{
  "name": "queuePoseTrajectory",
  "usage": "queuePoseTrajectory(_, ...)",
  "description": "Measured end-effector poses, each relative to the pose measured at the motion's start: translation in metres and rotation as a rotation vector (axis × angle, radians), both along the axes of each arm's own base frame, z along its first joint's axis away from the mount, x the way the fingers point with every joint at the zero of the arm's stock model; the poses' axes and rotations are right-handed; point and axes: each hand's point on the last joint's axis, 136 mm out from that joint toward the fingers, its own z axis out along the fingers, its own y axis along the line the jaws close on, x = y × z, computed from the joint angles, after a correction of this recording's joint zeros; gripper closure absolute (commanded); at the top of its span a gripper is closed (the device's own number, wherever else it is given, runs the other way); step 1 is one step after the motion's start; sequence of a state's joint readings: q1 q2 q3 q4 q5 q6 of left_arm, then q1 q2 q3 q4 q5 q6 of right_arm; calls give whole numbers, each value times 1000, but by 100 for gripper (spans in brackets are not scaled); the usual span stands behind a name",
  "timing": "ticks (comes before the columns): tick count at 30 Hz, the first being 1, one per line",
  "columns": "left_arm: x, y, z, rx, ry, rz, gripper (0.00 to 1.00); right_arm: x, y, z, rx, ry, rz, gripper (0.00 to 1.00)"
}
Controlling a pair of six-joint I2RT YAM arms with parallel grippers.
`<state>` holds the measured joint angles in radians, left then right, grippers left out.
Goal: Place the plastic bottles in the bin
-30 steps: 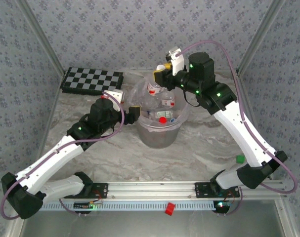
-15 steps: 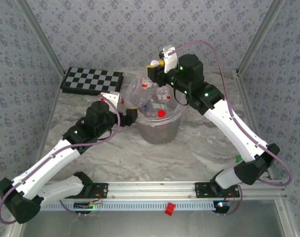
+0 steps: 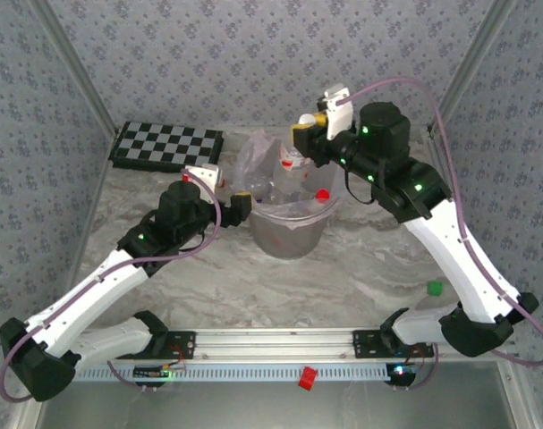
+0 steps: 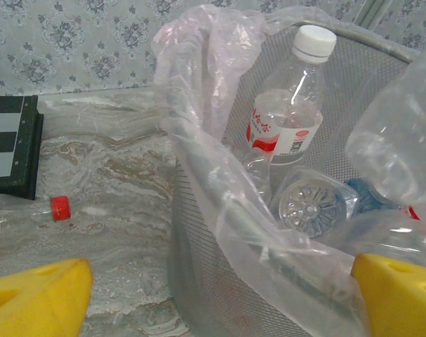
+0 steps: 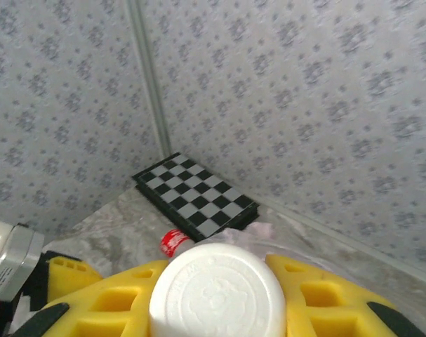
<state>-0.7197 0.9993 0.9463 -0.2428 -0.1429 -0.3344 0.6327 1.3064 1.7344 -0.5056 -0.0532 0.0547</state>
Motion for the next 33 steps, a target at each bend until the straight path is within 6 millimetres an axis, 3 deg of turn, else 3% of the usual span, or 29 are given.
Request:
queuePoseTrajectory(3,1,-1,0,-1,-1,-1,6,10,-21,9,-5,-29,-73,100)
queuePoseTrajectory(7,1,-1,0,-2,-1,-1,6,34,-41,3,-52,-39,-182,100)
queuePoseTrajectory(12,1,-1,0,-2,-1,-1,6,70,-56,-24,-108,13,-260,100)
queuePoseTrajectory(16,1,-1,0,-2,-1,-1,6,87,-50,-55,-142,87,-250,100)
queuePoseTrajectory(24,1,-1,0,-2,0,-1,6,93,-36,-124,-235,256,-200,100)
queuePoseTrajectory(27,1,-1,0,-3,-1,-1,6,95,-34,-138,-236,263,-201,100)
queuePoseTrajectory(30,1,-2,0,-2,0,-2,6,91,-31,-148,-220,236,-197,100)
queuePoseTrajectory(33,2,-2,-1,-6,3,1,6,82,-30,-179,-219,253,-196,100)
